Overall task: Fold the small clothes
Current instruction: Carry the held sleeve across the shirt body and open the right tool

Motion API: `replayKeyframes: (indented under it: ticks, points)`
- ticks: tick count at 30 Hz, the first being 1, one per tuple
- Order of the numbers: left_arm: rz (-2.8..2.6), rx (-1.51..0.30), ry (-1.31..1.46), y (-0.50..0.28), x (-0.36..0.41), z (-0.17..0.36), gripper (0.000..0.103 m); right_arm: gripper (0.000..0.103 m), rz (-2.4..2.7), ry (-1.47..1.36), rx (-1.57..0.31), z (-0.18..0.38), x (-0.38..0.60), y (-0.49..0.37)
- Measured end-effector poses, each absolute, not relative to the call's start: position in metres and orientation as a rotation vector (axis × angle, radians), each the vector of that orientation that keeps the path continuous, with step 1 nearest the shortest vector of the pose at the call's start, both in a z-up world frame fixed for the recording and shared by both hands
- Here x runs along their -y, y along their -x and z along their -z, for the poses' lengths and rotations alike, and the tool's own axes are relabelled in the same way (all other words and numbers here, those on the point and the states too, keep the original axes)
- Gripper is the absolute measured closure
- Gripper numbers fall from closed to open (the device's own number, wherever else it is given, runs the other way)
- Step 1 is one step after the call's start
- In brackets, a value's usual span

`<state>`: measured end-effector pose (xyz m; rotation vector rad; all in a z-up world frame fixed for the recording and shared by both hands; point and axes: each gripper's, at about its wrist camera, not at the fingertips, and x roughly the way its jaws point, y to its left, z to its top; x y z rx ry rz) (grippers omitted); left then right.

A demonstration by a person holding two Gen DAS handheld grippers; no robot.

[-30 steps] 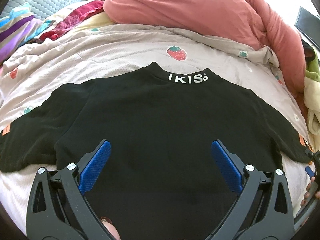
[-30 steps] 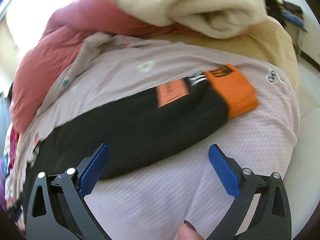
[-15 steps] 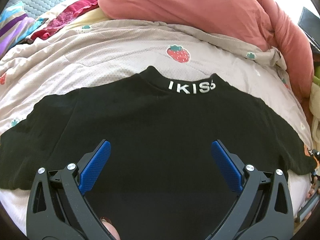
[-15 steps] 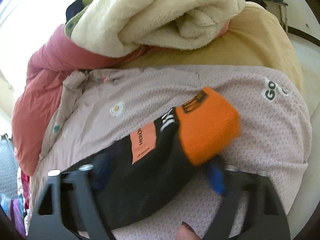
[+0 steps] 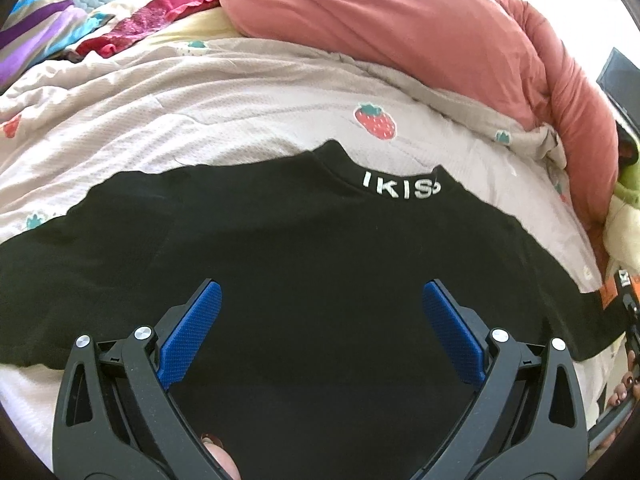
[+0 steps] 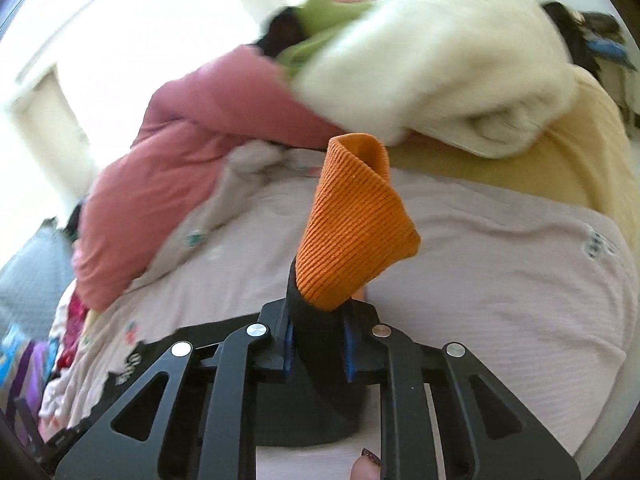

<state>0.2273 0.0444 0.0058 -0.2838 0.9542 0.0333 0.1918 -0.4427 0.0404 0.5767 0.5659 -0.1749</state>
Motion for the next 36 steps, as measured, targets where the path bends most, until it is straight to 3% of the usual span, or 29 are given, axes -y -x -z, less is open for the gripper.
replayKeyframes:
  ticks: [15,36]
  points:
    - [-0.01,-0.921,0.44,-0.211,-0.095,-0.019,0.008,0.089,-0.199,-0.448,-0.581,-0.088,0.279,-0.243]
    - [0.087,-0.936,0.706,-0.204,-0.138,-0.002,0.008,0.089,-0.449,-0.257,-0.698,-0.048,0.098,-0.254]
